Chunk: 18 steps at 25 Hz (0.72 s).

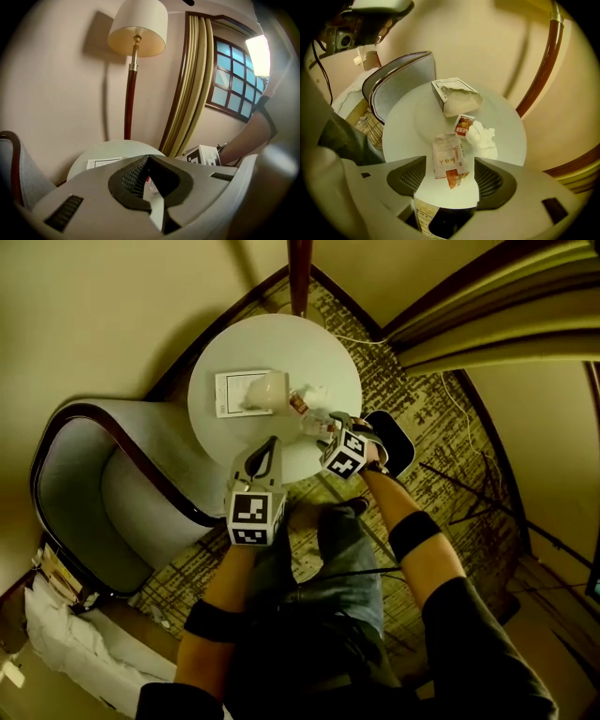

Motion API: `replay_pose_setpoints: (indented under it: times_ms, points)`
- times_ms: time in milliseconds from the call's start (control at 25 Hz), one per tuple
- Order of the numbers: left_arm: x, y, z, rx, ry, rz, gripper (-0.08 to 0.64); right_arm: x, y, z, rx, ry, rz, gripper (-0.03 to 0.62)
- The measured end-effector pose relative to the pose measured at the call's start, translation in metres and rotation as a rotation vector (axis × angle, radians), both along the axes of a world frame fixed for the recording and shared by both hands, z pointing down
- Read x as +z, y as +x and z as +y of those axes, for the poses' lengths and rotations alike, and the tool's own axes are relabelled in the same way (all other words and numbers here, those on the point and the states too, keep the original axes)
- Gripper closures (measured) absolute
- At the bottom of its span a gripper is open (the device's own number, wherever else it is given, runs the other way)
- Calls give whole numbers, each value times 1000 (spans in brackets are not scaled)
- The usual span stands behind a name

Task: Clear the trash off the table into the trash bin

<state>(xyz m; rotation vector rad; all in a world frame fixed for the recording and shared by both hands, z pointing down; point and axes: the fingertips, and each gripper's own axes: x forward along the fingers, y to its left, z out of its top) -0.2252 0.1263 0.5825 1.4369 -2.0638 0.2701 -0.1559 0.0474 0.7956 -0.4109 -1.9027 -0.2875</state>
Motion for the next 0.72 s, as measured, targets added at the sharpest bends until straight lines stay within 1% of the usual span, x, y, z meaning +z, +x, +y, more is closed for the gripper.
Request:
replay_pose_setpoints:
  times_ms: [320,480,520,600,720]
  points:
    - [17,0,3,-12,-13,23,559,31,0,3,-95,18,54,244]
    - [20,0,9,-31,-19,38,559,36,5,8,-93,-12,80,252]
    - [20,-1,10,-35,-20,41,559,36,6,8,-94,-22,88,258]
    - [22,-1,13,-40,-25,45,559,36,9,12,-104,-38,99,297]
    - [24,-3,14,-42,-30,48,559,34,7,14,-115,-31,92,343]
